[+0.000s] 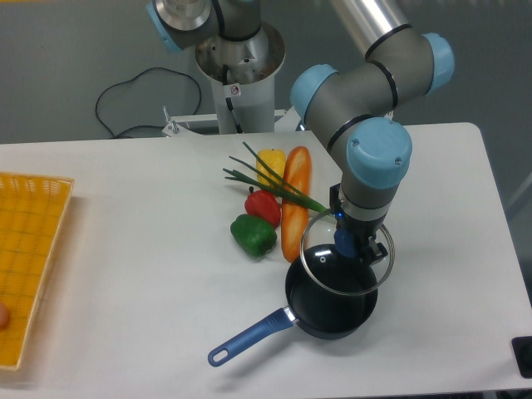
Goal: Place the lid on the table
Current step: 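Lift the glass lid off the black saucepan and carry it away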
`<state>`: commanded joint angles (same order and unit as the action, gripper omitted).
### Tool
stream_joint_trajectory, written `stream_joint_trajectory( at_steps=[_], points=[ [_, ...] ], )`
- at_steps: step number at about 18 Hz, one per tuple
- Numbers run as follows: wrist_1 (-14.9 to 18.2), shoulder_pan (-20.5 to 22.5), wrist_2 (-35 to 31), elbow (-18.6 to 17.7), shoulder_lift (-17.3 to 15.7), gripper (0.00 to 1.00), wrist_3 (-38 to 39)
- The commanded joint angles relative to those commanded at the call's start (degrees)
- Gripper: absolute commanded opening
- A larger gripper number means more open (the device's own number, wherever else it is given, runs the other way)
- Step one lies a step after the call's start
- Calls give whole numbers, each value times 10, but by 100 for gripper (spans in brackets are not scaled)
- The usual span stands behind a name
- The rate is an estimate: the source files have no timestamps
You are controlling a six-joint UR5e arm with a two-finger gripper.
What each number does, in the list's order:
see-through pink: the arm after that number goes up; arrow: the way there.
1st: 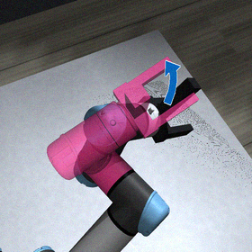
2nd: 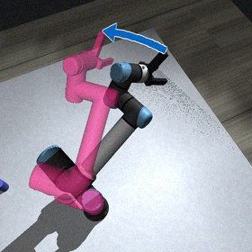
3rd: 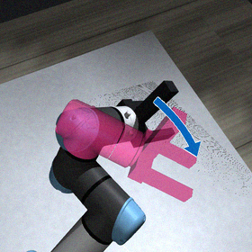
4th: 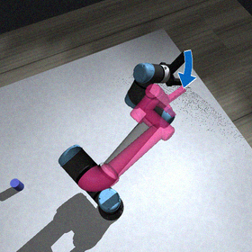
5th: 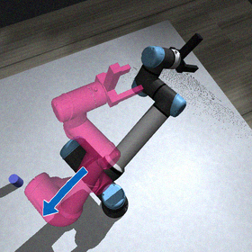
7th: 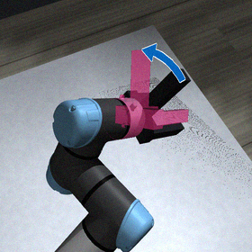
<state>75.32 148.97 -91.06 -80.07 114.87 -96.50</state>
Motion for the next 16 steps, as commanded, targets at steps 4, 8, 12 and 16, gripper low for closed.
stream_joint_trajectory(
  at_steps=[4,8,12,16],
  points=[
    [0,9,2,0,0,42,-2],
    [0,24,2,0,-1,42,-10],
    [0,45,9,-3,-11,42,-40],
    [-3,75,9,-18,-15,42,-77]
  ],
)
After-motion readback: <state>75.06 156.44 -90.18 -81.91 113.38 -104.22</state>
